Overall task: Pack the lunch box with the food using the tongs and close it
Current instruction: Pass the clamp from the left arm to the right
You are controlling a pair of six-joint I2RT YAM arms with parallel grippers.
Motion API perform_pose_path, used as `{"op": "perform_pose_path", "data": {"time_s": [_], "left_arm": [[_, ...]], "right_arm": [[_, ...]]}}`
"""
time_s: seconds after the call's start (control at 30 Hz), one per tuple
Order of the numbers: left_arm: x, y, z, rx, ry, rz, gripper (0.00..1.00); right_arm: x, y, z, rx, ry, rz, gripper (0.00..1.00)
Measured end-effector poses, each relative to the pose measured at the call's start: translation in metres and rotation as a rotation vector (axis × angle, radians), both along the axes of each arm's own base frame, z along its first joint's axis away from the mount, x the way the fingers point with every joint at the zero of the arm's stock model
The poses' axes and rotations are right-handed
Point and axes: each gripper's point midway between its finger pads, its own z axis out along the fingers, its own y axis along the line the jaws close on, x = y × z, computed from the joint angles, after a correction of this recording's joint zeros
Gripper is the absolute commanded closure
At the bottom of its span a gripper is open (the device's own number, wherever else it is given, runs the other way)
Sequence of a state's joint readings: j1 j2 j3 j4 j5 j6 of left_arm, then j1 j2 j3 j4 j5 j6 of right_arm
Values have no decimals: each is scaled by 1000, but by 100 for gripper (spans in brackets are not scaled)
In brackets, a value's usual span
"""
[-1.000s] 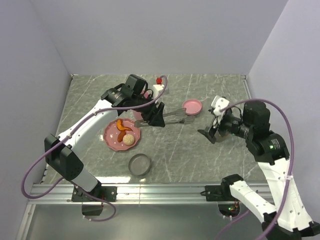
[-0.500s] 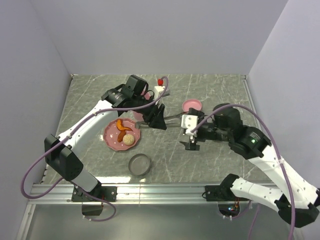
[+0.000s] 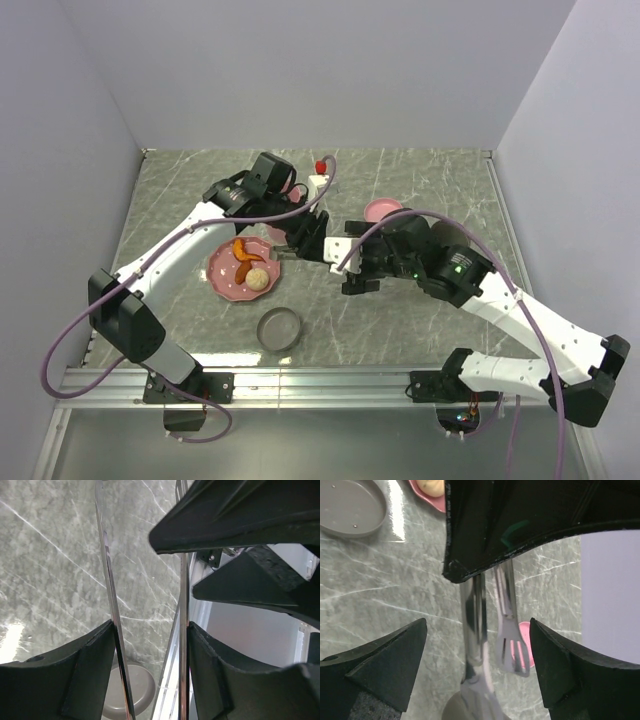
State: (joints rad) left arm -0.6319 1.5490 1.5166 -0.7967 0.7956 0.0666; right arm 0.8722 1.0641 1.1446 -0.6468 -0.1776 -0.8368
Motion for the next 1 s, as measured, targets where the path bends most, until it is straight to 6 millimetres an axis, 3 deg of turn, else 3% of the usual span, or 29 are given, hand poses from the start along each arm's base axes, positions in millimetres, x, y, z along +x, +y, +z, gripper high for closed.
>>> {"op": "perform_pose_path", "data": {"time_s": [0.33,0.7,1.0], "left_arm": [[-8,0,4,-24,16,-26,39],[-13,2,3,-21,28,-50,40],[-16,4,1,-14,26,-66,40]], "right_arm": [[7,10,-6,-50,-53,14,24],[12,13,-2,-63,-100,13,46],[12,13,-4,-71,-104,15,52]]}}
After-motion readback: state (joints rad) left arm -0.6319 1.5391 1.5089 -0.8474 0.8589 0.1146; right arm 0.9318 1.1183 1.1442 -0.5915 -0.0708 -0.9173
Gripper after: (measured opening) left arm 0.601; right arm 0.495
